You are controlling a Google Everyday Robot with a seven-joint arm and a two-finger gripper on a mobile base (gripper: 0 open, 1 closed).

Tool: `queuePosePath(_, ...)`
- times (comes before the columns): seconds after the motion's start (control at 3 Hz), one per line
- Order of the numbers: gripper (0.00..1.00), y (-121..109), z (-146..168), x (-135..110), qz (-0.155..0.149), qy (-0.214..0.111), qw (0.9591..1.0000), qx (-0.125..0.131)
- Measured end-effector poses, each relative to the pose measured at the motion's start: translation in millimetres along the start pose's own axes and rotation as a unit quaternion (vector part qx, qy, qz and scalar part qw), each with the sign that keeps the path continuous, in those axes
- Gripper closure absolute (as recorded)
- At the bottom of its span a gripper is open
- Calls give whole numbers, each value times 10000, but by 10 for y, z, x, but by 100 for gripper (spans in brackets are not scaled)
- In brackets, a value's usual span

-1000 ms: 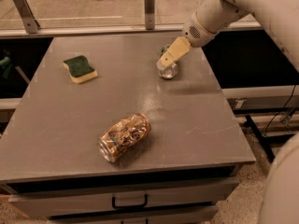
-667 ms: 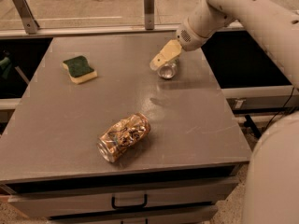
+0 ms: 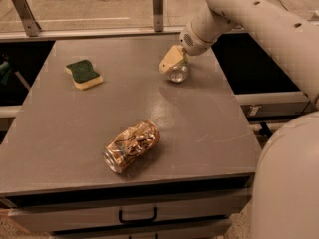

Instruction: Move green can near sponge

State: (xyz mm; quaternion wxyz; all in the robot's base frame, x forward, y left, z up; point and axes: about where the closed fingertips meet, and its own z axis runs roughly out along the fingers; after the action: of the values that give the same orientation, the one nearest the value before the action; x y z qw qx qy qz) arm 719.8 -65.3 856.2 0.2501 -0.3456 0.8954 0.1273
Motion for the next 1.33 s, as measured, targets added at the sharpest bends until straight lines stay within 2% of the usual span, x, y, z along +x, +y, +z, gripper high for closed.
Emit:
queuePosePath(0.33,64,184,-115,-118,-611,-189,9978,147)
queuePosePath(0.67,88,390,-412,-268,-1565,-542,9858,294)
queuePosePath(1.0,100,562,-789,-388,-2439,-779,9662,299)
queuePosePath(1.33,100,601,-762,-395,-2917,-771,9529,297)
